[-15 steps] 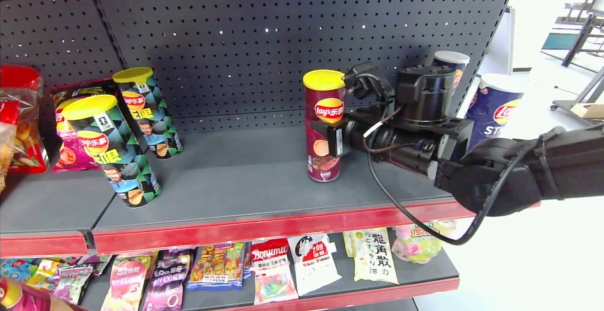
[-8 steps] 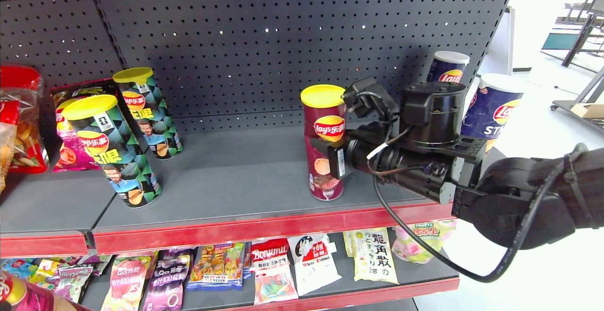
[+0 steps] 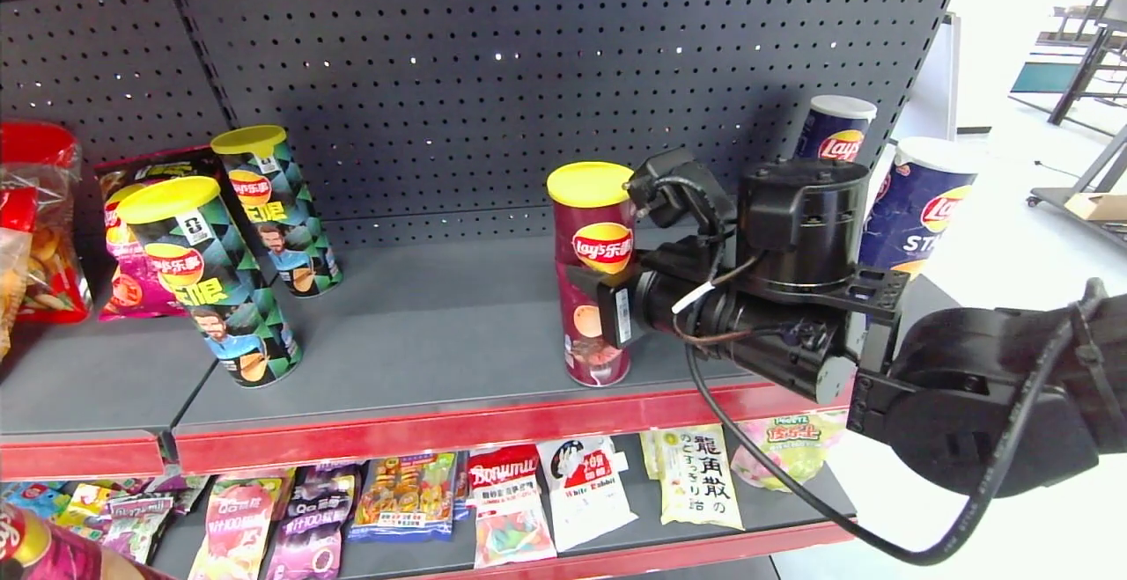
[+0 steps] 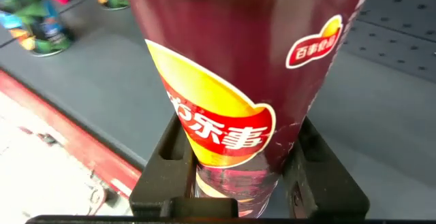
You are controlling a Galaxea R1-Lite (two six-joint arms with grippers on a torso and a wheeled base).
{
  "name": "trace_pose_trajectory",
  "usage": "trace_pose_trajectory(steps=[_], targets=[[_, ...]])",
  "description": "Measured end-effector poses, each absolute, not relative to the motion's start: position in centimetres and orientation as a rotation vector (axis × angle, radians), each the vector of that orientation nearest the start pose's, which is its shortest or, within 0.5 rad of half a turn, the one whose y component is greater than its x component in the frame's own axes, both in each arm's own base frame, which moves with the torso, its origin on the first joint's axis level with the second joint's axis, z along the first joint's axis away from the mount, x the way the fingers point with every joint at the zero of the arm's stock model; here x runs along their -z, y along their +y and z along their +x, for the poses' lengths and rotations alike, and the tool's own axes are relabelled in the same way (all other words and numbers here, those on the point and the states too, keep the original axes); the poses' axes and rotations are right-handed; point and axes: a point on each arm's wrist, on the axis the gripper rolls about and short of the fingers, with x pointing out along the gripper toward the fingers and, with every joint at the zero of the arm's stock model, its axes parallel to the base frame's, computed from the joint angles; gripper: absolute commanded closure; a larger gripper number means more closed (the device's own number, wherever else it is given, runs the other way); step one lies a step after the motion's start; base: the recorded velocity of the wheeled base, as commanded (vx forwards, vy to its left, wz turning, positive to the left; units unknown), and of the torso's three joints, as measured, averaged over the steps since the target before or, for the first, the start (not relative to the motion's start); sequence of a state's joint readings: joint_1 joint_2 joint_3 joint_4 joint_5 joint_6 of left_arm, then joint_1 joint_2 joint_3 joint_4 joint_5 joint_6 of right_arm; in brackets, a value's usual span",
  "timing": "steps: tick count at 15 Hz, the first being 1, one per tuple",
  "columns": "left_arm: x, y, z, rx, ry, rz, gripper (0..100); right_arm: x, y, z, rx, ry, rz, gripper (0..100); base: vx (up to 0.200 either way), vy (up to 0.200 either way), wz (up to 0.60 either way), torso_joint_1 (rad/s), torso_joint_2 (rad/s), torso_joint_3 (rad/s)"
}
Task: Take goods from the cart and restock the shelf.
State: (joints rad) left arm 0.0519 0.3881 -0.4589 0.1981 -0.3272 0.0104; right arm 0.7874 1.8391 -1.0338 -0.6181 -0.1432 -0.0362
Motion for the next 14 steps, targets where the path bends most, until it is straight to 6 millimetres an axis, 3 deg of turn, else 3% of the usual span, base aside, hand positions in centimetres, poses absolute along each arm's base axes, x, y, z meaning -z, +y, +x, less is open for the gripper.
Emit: trace_pose_trajectory(steps=[7, 14], targets=[[-18.9, -0.8, -0.8, 0.276, 0.121, -0.013, 100, -18.9, 26.8, 23.8, -0.621, 0.133, -0.128, 100, 0.0, 0.0, 0.0, 0.0, 0.0, 0.0], [-18.9, -0.8, -0.9, 0.274, 0.114, -0.011, 100, -18.6, 26.8, 23.3, -0.604, 0.142, -0.143, 100, 0.0, 0.0, 0.0, 0.0, 0.0, 0.0]])
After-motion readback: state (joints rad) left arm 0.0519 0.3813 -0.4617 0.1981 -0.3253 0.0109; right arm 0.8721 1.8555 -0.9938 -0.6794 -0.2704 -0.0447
